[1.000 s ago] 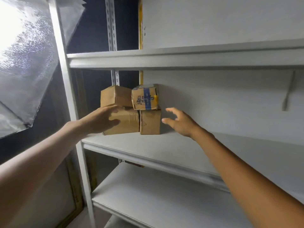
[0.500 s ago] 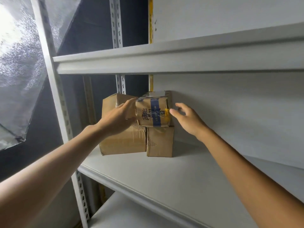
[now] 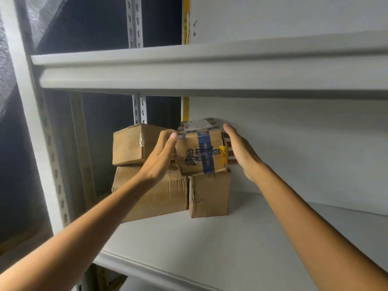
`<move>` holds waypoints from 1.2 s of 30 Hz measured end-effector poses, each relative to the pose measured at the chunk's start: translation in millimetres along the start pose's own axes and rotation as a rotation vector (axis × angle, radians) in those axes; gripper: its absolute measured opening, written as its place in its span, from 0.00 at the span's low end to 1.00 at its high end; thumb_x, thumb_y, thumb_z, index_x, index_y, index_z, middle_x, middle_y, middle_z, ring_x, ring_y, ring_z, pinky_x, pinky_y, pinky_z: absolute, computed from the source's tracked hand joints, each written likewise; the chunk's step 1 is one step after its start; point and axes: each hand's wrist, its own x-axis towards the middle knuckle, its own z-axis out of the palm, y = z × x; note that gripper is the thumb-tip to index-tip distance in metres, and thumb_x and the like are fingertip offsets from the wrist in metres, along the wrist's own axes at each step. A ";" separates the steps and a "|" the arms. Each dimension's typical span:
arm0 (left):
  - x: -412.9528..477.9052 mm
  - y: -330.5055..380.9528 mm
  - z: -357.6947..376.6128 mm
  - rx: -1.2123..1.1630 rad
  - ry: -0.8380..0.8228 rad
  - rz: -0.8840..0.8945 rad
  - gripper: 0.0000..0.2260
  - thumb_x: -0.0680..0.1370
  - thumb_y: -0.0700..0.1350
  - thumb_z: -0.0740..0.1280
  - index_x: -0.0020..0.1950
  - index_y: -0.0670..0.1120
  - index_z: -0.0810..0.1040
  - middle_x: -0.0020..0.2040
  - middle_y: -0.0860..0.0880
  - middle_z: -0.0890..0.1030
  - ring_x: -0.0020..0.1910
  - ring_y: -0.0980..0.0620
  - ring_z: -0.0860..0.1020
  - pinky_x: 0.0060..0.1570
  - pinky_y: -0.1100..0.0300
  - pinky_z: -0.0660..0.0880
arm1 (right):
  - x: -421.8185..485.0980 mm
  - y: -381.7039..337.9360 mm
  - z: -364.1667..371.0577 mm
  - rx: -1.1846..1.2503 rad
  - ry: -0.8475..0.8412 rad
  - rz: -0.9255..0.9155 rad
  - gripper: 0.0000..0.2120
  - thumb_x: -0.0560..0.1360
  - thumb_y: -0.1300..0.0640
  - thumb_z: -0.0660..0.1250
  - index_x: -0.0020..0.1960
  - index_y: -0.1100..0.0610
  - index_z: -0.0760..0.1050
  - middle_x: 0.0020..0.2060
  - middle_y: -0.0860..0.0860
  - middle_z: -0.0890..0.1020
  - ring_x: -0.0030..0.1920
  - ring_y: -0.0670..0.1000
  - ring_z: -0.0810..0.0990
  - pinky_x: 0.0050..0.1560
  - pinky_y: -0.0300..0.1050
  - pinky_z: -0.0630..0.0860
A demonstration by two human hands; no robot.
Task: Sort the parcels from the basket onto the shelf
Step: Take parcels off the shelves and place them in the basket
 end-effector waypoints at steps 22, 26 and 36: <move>-91.7 45.3 50.4 -0.244 -0.169 -0.077 0.17 0.81 0.49 0.59 0.70 0.53 0.67 0.61 0.56 0.78 0.58 0.59 0.77 0.47 0.60 0.72 | -161.4 6.3 -47.3 0.180 0.143 -0.007 0.18 0.72 0.50 0.56 0.59 0.51 0.74 0.46 0.51 0.80 0.46 0.47 0.76 0.41 0.41 0.70; -131.0 65.0 89.6 -0.258 -0.263 -0.089 0.18 0.79 0.48 0.63 0.69 0.51 0.66 0.60 0.54 0.76 0.59 0.54 0.76 0.44 0.65 0.74 | -219.2 20.4 -85.8 0.190 0.208 0.075 0.16 0.79 0.60 0.55 0.62 0.48 0.72 0.46 0.53 0.79 0.47 0.49 0.77 0.44 0.46 0.73; -177.7 143.7 245.3 -0.377 -0.554 -0.064 0.17 0.79 0.43 0.62 0.68 0.47 0.69 0.61 0.49 0.77 0.56 0.56 0.78 0.45 0.61 0.76 | -362.4 33.6 -234.0 0.136 0.589 0.202 0.06 0.78 0.53 0.60 0.52 0.47 0.74 0.50 0.49 0.81 0.54 0.51 0.79 0.49 0.50 0.78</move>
